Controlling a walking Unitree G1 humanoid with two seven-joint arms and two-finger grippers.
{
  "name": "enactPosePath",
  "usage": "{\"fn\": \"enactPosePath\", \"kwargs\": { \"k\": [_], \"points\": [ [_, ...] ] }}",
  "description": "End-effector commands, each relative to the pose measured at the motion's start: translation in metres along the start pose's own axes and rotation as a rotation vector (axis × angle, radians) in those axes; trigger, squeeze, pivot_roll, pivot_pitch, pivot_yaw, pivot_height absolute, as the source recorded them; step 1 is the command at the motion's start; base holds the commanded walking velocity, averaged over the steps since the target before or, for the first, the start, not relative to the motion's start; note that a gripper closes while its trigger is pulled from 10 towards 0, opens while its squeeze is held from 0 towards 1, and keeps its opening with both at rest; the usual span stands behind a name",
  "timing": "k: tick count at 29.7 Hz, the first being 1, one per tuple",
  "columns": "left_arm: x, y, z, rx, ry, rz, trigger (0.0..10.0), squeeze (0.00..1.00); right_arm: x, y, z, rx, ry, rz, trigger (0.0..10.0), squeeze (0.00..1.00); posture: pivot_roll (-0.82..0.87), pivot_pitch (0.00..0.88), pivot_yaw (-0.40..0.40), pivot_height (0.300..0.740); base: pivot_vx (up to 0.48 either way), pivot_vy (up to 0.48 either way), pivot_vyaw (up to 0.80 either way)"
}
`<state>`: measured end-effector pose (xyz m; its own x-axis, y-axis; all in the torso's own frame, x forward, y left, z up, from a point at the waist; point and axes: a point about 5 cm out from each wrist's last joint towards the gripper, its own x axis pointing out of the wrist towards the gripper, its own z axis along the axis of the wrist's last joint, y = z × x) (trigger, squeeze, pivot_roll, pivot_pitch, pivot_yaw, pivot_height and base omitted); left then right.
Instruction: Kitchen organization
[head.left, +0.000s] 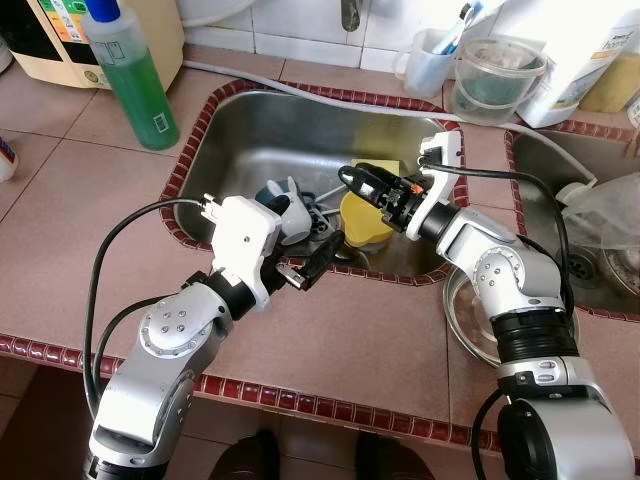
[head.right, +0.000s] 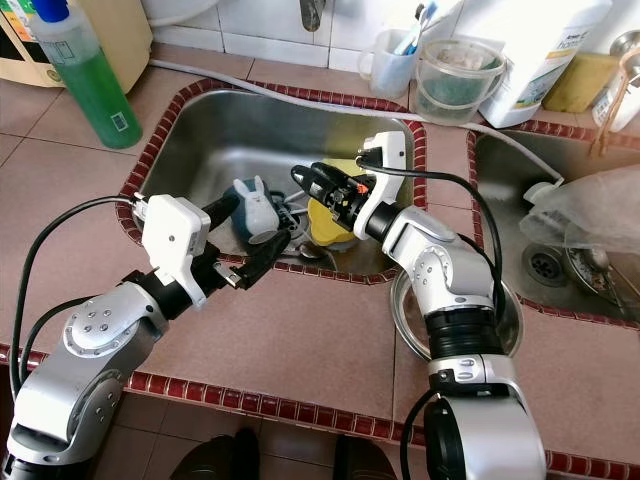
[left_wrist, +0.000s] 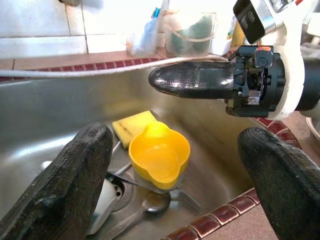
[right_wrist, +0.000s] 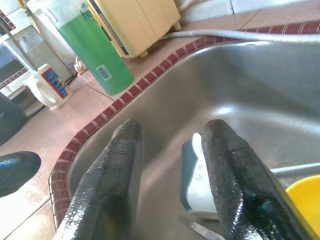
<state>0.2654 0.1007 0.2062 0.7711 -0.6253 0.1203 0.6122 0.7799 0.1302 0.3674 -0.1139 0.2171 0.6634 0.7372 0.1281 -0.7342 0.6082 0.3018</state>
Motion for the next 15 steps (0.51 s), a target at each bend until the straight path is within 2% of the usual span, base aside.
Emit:
{"fn": "enactPosePath", "kwargs": {
  "k": [1,5,8,11,12,15],
  "points": [
    [0.000,-0.001,0.000,0.005,-0.002,0.004,10.0,0.00,0.002,0.002,0.003,-0.017,-0.013,0.011,10.0,1.00,0.04,0.208,-0.050,0.740,0.000,0.000,0.00],
    [0.003,0.004,-0.001,0.009,-0.011,0.021,10.0,0.00,0.001,0.001,0.006,-0.025,-0.064,-0.023,10.0,1.00,0.03,0.181,-0.051,0.740,0.000,0.000,0.00],
    [0.007,0.015,-0.007,-0.015,-0.016,0.078,10.0,0.00,0.000,0.001,0.006,-0.035,-0.127,-0.084,10.0,1.00,0.02,0.147,-0.045,0.740,0.000,0.000,0.00],
    [0.011,0.025,-0.013,-0.051,-0.014,0.133,10.0,0.00,0.000,0.002,0.006,-0.073,-0.181,-0.139,10.0,1.00,0.01,0.121,-0.040,0.740,0.000,0.000,0.00],
    [0.013,0.029,-0.015,-0.054,-0.018,0.151,10.0,0.00,0.000,0.001,0.006,-0.137,-0.200,-0.198,10.0,1.00,0.00,0.108,-0.034,0.740,0.000,0.000,0.00],
    [0.016,0.034,-0.016,-0.024,-0.029,0.172,10.0,0.00,0.000,0.000,0.003,-0.177,-0.211,-0.255,10.0,1.00,0.00,0.095,-0.034,0.740,0.000,0.000,0.00]
  ]
}}
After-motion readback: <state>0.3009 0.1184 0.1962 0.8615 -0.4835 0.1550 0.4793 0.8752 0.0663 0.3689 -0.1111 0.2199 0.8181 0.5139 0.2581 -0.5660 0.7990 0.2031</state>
